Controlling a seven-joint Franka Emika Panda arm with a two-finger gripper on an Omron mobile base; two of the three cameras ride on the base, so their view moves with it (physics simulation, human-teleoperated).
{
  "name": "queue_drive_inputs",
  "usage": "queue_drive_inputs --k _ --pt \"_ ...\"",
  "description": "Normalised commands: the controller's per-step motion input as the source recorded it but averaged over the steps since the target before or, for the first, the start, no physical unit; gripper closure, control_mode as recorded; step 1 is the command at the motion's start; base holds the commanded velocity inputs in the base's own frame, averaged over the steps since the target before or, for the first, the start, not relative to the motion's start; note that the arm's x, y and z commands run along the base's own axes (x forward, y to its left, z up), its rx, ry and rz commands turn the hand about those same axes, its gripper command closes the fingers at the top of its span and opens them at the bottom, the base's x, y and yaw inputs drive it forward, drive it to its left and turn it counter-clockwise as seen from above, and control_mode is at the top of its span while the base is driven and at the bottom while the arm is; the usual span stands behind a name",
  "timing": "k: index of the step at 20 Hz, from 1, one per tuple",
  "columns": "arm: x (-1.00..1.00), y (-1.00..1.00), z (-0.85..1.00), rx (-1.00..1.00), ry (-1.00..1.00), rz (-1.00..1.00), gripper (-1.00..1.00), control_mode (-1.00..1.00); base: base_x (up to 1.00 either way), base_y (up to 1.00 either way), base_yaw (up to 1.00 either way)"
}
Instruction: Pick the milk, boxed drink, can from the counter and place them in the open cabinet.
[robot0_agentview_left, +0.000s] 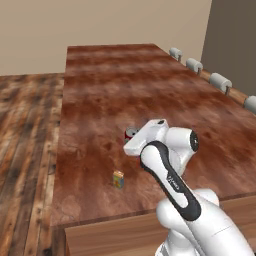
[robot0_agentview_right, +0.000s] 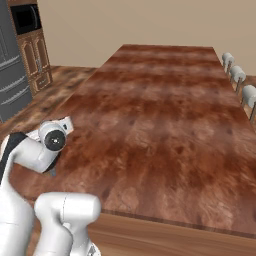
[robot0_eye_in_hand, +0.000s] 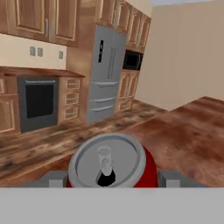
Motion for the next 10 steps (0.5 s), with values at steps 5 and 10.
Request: queue_drive_inputs --k 5,10 --pt "-0.75 -0.02 0.11 0.0 -0.22 -0.27 1.0 -1.0 0.0 0.0 0.0" --pt "-0.8 -0.08 0.01 0.0 -0.27 -0.25 1.0 -1.0 0.0 0.0 0.0"
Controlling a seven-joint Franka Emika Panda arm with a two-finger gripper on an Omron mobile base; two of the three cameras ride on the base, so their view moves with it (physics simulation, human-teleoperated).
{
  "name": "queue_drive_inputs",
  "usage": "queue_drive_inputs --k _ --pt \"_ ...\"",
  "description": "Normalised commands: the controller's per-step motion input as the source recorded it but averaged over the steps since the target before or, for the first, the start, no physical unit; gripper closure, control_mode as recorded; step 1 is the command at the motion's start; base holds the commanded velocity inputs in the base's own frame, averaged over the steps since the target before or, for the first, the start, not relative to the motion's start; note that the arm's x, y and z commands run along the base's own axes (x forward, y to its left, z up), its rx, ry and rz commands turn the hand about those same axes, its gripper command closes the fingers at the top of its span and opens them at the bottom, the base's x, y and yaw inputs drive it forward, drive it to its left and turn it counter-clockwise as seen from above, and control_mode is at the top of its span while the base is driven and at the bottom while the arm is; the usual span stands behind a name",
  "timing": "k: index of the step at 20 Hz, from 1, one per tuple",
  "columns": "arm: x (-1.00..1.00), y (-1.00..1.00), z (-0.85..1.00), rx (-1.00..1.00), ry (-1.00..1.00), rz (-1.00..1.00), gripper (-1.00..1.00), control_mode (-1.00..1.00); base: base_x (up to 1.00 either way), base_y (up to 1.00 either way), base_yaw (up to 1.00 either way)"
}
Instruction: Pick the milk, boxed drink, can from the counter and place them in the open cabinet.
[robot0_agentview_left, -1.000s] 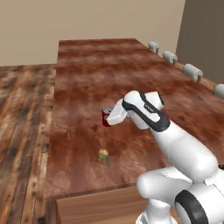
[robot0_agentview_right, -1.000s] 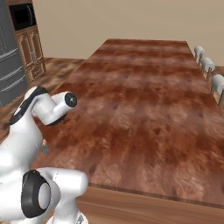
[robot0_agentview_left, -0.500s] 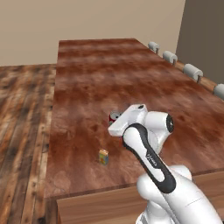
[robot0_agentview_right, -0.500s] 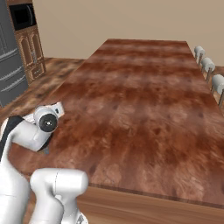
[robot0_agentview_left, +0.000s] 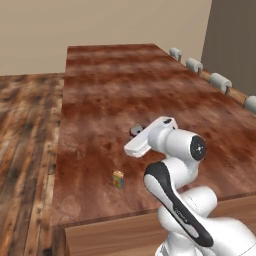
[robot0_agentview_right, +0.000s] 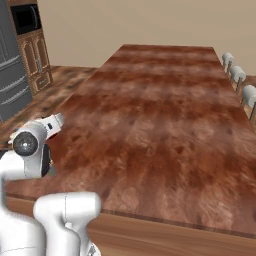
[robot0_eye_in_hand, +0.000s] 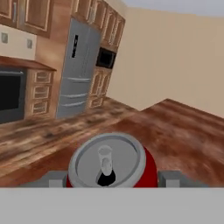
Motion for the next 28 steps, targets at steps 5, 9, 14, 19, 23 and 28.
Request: queue_drive_inputs --k 5,9,14,19,23,28 --pt "-0.37 -0.21 0.18 0.07 -0.12 -0.33 1.0 -1.0 0.0 0.0 0.0" --pt "-0.25 -0.42 0.44 0.2 -0.02 -0.27 1.0 -1.0 0.0 0.0 0.0" --pt "-0.28 -0.67 0.55 0.35 0.0 -0.13 1.0 -1.0 0.0 0.0 0.0" --pt "-0.19 -0.83 0.53 0.4 0.0 -0.04 1.0 -1.0 0.0 0.0 0.0" --pt "-0.06 -0.8 0.42 0.37 0.0 0.0 1.0 -1.0 0.0 0.0 0.0" --pt "0.0 -0.63 0.15 0.27 0.0 0.07 1.0 -1.0 0.0 0.0 0.0"
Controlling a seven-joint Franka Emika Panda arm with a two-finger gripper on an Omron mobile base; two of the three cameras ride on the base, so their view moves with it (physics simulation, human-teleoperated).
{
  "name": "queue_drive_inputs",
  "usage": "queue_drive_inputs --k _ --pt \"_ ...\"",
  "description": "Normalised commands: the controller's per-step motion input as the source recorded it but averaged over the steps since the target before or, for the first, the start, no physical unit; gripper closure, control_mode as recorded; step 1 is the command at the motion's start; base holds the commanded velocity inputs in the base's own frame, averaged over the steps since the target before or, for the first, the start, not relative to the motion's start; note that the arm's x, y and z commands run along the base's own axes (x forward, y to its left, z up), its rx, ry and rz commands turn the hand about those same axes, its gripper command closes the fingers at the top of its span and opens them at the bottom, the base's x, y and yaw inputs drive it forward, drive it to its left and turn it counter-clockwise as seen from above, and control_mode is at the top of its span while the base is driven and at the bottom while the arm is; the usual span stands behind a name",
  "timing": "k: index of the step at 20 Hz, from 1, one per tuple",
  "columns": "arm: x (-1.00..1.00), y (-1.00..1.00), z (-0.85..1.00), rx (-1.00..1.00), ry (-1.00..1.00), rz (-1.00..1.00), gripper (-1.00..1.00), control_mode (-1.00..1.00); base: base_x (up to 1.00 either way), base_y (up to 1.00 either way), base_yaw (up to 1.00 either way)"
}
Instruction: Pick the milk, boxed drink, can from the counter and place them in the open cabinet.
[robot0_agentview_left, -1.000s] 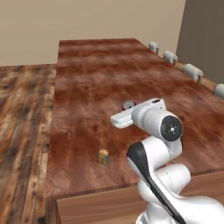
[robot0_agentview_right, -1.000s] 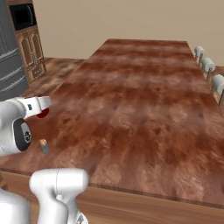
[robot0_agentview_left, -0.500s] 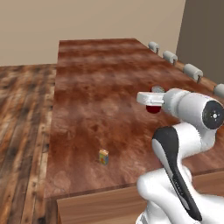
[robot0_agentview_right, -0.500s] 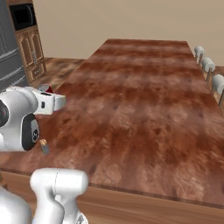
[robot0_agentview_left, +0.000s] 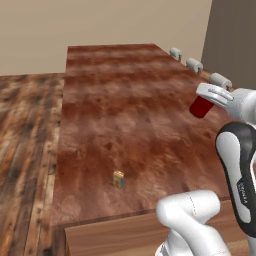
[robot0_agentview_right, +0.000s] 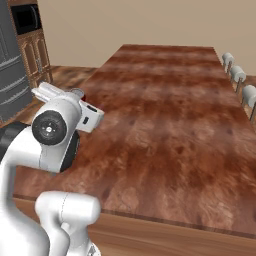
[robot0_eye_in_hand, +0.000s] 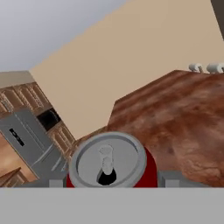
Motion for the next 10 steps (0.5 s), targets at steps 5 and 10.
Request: queue_drive_inputs --k 5,10 --pt "0.0 0.0 0.0 0.0 0.0 0.0 1.0 -1.0 0.0 0.0 0.0" --pt "-0.04 0.01 0.02 0.0 -0.04 0.0 1.0 -1.0 0.0 0.0 0.0"
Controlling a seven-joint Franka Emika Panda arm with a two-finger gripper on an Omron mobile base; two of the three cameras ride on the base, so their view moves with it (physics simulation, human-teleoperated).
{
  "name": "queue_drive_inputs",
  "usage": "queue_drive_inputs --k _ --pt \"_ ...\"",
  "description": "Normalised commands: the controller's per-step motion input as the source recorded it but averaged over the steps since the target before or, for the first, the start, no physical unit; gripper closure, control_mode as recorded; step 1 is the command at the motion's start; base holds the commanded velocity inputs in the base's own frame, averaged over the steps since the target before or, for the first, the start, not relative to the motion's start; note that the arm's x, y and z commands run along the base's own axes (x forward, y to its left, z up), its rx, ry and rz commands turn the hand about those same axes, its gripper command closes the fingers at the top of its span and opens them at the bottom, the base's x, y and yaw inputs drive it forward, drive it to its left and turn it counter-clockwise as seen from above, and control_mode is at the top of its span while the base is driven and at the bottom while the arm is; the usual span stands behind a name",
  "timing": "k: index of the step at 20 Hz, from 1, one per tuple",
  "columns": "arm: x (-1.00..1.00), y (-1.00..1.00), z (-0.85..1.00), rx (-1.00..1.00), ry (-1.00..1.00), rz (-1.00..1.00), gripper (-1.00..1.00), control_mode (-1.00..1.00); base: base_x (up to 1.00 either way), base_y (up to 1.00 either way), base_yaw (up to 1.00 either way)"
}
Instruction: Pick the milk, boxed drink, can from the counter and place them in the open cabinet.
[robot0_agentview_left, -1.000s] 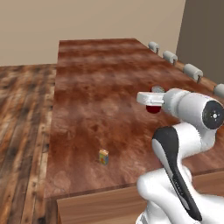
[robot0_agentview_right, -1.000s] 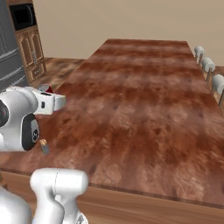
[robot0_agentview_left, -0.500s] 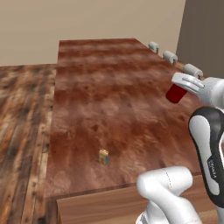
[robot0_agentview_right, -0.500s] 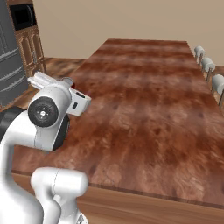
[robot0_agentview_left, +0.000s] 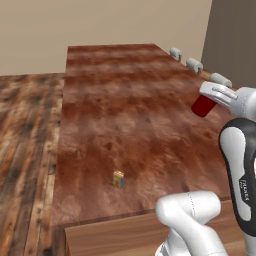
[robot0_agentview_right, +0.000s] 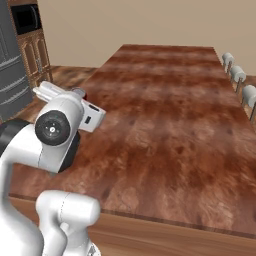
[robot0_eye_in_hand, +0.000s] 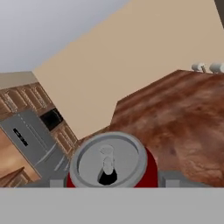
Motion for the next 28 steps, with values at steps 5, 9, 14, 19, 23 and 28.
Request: queue_drive_inputs --k 5,9,14,19,23,28 --pt "-0.02 0.21 0.32 -0.08 -0.1 0.0 1.0 -1.0 0.0 0.0 0.0" --pt "-0.06 0.11 0.39 -0.09 -0.12 0.0 1.0 -1.0 0.0 0.0 0.0" --pt "0.0 0.0 0.0 0.0 0.0 0.0 1.0 1.0 -0.14 0.01 0.0" --pt "0.0 0.0 0.0 0.0 0.0 0.0 1.0 1.0 -0.63 0.04 0.01" --pt "0.0 0.0 0.0 0.0 0.0 0.0 1.0 1.0 -0.39 0.0 0.13" --pt "0.0 0.0 0.0 0.0 0.0 0.0 1.0 1.0 -0.26 0.0 0.47"
